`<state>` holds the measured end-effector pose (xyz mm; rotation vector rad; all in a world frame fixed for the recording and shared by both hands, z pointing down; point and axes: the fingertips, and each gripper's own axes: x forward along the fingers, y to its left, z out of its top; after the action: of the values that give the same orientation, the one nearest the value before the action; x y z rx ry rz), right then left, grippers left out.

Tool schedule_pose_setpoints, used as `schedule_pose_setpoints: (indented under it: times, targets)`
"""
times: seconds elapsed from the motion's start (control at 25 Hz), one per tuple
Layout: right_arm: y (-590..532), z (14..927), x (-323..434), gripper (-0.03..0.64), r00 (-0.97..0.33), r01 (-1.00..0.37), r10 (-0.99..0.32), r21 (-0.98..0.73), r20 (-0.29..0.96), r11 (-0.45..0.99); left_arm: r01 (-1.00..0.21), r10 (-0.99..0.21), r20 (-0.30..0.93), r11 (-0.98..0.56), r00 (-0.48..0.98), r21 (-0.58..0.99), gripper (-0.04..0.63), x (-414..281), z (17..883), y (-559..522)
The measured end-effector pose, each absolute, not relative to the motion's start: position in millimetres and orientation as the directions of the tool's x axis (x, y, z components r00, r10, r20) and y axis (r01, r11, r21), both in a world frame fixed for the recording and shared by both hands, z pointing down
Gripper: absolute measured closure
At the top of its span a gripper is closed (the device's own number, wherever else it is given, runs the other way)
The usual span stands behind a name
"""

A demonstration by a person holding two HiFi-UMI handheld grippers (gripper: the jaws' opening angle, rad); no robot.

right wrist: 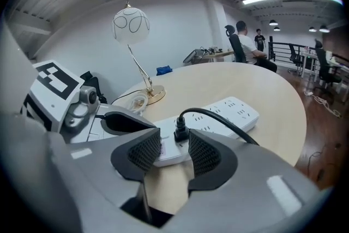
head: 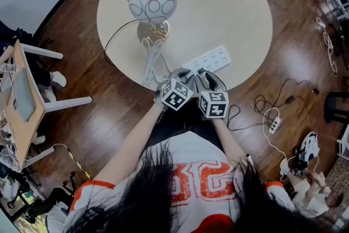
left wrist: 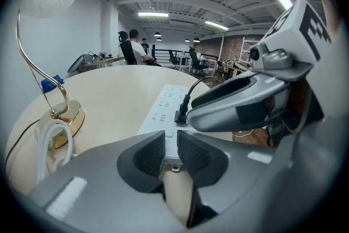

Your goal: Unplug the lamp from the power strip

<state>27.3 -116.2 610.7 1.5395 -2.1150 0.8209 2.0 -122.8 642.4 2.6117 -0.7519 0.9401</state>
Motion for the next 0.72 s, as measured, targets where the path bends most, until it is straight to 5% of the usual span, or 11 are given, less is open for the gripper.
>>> schedule_pose_setpoints:
  times: [0.72]
  targets:
    - [-145,617,29,0.532,-0.329,-0.943,-0.741,-0.162,0.585,0.290,-0.605,-0.406,0.674,-0.793,0.618,0.077,0.526,1,644,-124]
